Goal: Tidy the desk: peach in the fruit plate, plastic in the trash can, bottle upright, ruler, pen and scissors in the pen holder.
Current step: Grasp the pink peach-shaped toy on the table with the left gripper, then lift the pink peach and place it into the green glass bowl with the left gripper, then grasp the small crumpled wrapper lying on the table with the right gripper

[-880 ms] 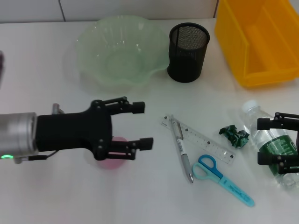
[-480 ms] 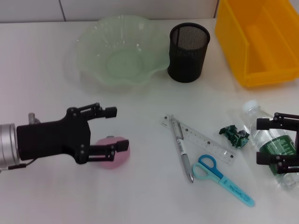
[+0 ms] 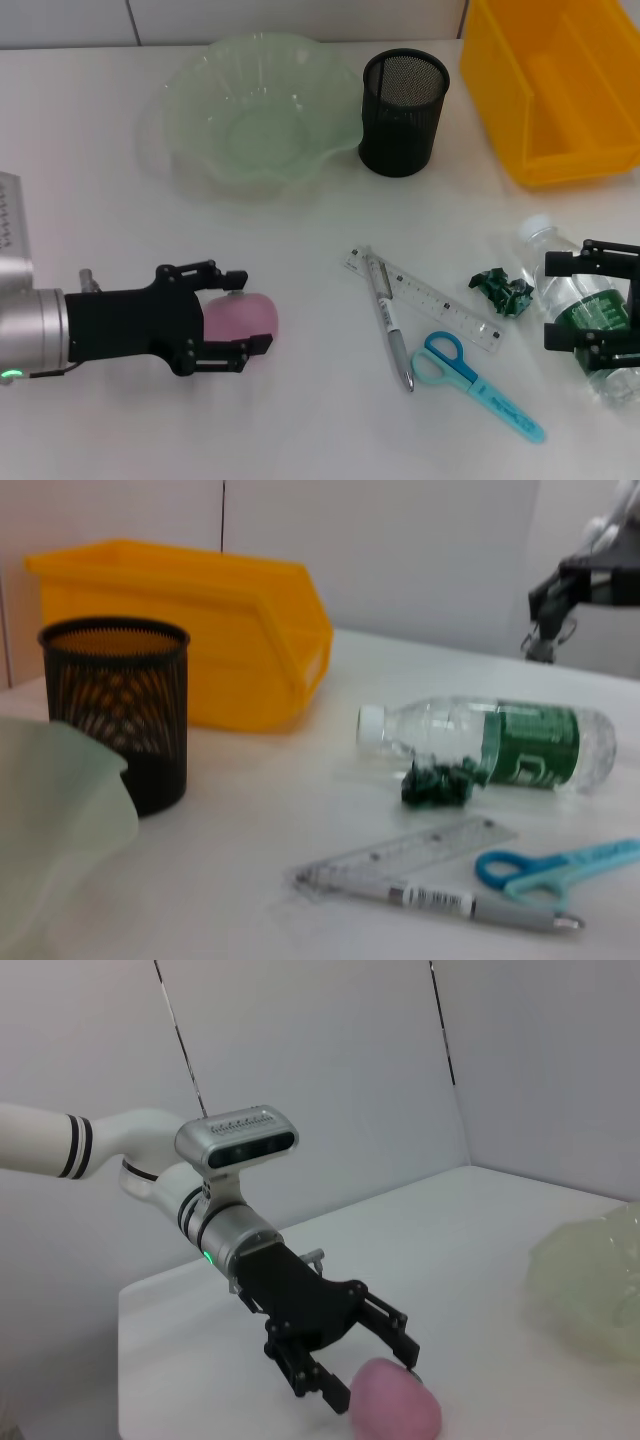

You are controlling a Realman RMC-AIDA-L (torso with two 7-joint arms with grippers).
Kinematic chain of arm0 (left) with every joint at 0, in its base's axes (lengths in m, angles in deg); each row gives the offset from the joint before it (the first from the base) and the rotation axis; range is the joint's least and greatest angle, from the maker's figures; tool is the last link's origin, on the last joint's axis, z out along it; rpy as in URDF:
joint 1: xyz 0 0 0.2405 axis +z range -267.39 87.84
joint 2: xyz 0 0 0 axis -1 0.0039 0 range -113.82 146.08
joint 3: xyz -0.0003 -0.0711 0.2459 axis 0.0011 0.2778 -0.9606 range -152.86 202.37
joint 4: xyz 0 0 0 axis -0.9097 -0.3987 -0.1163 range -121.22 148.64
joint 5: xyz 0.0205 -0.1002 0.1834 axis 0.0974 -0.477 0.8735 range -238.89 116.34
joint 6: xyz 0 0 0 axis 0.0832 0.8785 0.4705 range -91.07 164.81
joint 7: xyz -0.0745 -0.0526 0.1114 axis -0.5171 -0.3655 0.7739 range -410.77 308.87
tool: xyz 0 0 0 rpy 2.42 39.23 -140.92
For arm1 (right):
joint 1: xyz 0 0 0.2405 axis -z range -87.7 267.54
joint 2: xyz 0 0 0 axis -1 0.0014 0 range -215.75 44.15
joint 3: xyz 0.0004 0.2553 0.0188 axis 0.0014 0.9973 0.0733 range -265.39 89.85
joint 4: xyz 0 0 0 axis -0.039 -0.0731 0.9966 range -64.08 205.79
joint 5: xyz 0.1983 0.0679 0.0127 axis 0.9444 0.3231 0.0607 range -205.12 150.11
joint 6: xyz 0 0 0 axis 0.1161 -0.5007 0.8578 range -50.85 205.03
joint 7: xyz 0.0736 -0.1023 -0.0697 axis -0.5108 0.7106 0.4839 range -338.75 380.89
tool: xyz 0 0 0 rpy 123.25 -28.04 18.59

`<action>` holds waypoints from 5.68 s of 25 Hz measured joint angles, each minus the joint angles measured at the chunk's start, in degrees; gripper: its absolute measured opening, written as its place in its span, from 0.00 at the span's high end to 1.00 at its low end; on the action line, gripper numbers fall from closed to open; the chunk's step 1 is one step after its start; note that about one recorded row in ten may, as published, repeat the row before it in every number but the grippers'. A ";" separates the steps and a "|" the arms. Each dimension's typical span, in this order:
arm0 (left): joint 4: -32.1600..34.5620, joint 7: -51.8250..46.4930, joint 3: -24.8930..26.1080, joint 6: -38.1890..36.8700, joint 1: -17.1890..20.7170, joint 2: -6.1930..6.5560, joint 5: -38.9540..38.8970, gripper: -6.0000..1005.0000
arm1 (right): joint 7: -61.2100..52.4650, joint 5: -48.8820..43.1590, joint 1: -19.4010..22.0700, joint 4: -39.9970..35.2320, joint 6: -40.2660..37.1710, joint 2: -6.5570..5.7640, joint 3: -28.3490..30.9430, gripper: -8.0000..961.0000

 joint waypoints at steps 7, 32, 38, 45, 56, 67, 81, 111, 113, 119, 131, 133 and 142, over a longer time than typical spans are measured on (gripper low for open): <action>0.41 0.20 -3.56 3.95 -0.12 0.06 0.09 0.23 | 0.00 0.00 0.00 0.00 0.03 0.07 0.00 0.13; -7.34 3.22 3.42 15.75 -9.64 0.26 -27.95 0.86 | 0.25 0.06 0.20 0.17 0.65 0.57 1.11 0.13; -13.84 5.90 2.20 29.00 -17.60 -0.18 -27.23 0.91 | 0.30 0.09 -0.65 1.24 0.66 0.58 1.40 0.13; -16.31 8.50 1.54 32.27 -19.60 -0.50 -28.19 0.95 | -0.02 0.09 -0.97 1.40 0.66 0.57 1.44 0.13; -15.45 8.50 1.87 27.07 -18.99 -0.46 -28.54 0.51 | -0.30 0.09 -1.06 2.20 1.89 0.56 2.02 0.13; -11.10 9.62 0.72 2.00 -8.74 0.56 -28.21 0.22 | -19.84 7.47 -3.19 -7.62 1.27 -1.60 3.13 0.13; -12.02 13.65 -0.04 -10.39 -1.17 0.33 -18.77 0.20 | -49.09 -21.78 -25.10 -29.55 2.12 -2.68 -30.74 0.13; -15.85 11.66 0.04 -8.50 -1.35 0.13 -19.22 0.20 | -21.95 -33.47 -26.68 -12.81 14.79 1.63 -45.64 0.13; -15.85 11.66 0.04 -8.52 -1.38 0.13 -19.14 0.20 | -22.06 -33.49 -26.73 -12.05 15.85 1.63 -46.11 0.13; -15.87 11.67 0.04 -8.59 -1.50 0.13 -18.94 0.20 | -22.41 -33.64 -27.92 -7.77 19.16 1.66 -46.71 0.13; -15.70 11.88 0.04 -8.71 -1.49 0.13 -18.89 0.21 | -22.93 -33.80 -29.61 -2.01 22.70 1.84 -48.15 0.13; -15.64 11.89 0.04 -8.72 -1.48 0.14 -18.89 0.21 | -23.15 -33.81 -29.61 -2.00 22.95 1.86 -48.17 0.18; -15.76 12.10 0.04 -8.46 -1.43 0.21 -18.89 0.21 | -23.72 -34.11 -29.63 -1.53 24.40 1.89 -48.34 0.53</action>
